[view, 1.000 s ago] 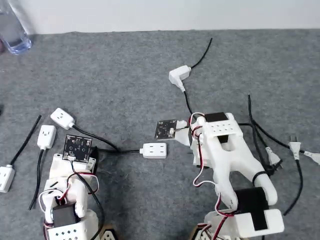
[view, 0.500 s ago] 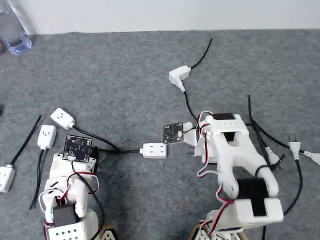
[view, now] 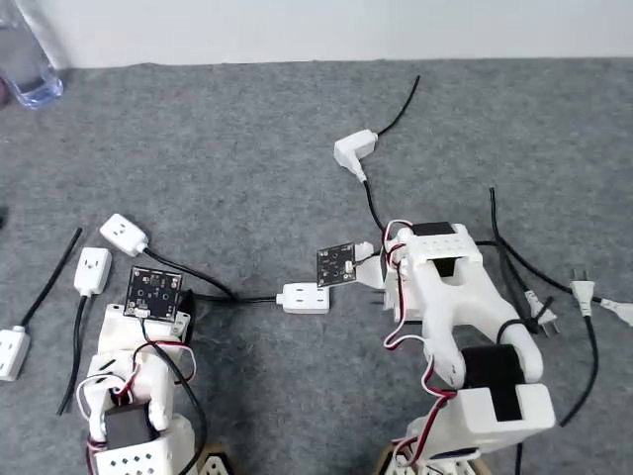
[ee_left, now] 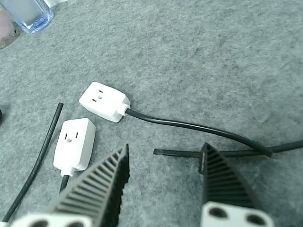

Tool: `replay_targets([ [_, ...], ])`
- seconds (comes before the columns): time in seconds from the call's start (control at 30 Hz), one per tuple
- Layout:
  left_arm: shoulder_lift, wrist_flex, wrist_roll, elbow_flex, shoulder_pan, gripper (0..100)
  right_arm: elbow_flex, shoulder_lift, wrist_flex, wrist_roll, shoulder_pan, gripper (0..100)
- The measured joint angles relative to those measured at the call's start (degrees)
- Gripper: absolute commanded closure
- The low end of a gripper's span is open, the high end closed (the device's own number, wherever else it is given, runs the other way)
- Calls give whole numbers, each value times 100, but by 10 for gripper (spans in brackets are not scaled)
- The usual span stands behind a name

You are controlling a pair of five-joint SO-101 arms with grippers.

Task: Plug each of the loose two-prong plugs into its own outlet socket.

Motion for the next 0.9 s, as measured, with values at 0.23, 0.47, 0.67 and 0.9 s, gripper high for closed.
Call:
replay_targets([
  [0.23,0,0,0,0,0,772,-9,0,0,-70,-141,801],
  [0.47,0,0,0,0,0,772,-9,0,0,-193,-211,801],
  [0.67,0,0,0,0,0,772,-18,26,0,-237,-255,801],
  [0.9,0,0,0,0,0,772,-18,26,-18,-255,-281,802],
])
